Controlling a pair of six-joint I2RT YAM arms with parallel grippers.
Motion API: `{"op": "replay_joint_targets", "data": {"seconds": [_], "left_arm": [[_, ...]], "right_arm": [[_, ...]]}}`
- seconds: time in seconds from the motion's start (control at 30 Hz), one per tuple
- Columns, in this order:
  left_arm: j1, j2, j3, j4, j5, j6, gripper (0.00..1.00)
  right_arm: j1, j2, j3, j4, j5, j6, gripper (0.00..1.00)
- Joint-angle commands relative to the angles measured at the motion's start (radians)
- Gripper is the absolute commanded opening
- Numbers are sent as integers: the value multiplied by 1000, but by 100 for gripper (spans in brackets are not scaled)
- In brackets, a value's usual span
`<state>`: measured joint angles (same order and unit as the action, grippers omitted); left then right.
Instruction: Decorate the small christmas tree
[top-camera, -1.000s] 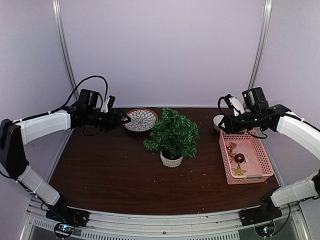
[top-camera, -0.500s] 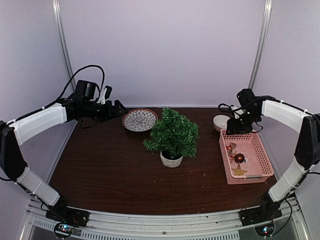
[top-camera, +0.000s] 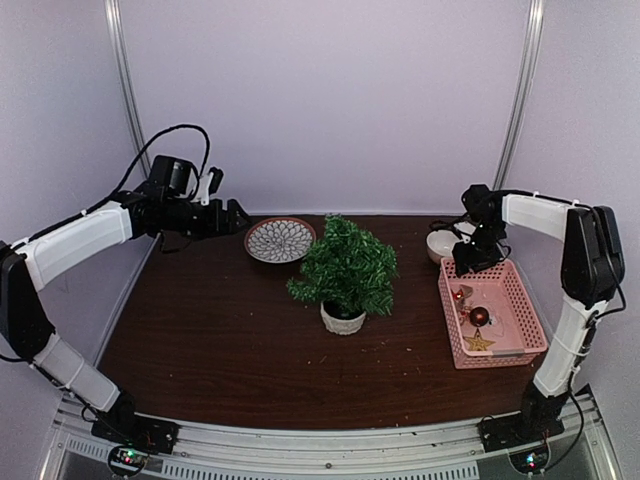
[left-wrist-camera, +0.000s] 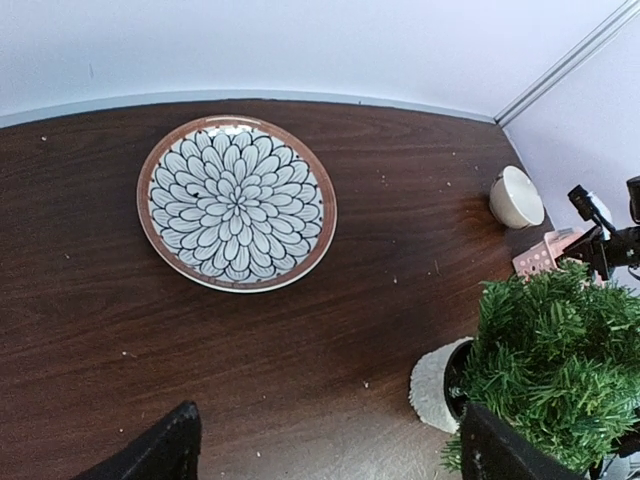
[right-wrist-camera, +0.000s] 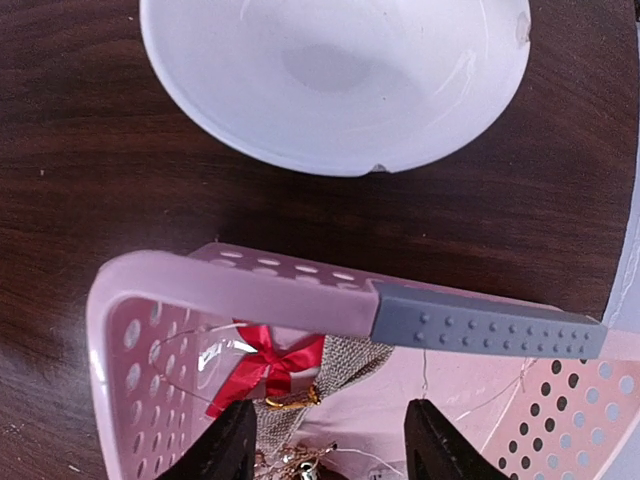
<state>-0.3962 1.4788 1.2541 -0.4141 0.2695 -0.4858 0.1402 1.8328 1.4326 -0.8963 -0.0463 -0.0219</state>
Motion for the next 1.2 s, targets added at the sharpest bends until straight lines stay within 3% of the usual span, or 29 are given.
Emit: {"op": "replay_joint_targets", "data": {"seconds": [0.0, 0.3, 0.53, 0.8, 1.17], "left_arm": [[2, 19, 56, 7, -6, 41, 89], [2, 36, 67, 12, -6, 47, 89], [2, 62, 90, 9, -7, 56, 88], [1, 58, 92, 5, -29, 53, 88], [2, 52, 103, -3, -32, 50, 88]], "right_arm": [[-13, 34, 39, -44, 58, -31, 53], [-25, -139, -12, -38, -17, 82, 53], [-104, -106, -26, -28, -23, 225, 43], [-116, -101, -109, 69, -7, 355, 43], [-126, -37, -139, 152, 42, 381, 41]]}}
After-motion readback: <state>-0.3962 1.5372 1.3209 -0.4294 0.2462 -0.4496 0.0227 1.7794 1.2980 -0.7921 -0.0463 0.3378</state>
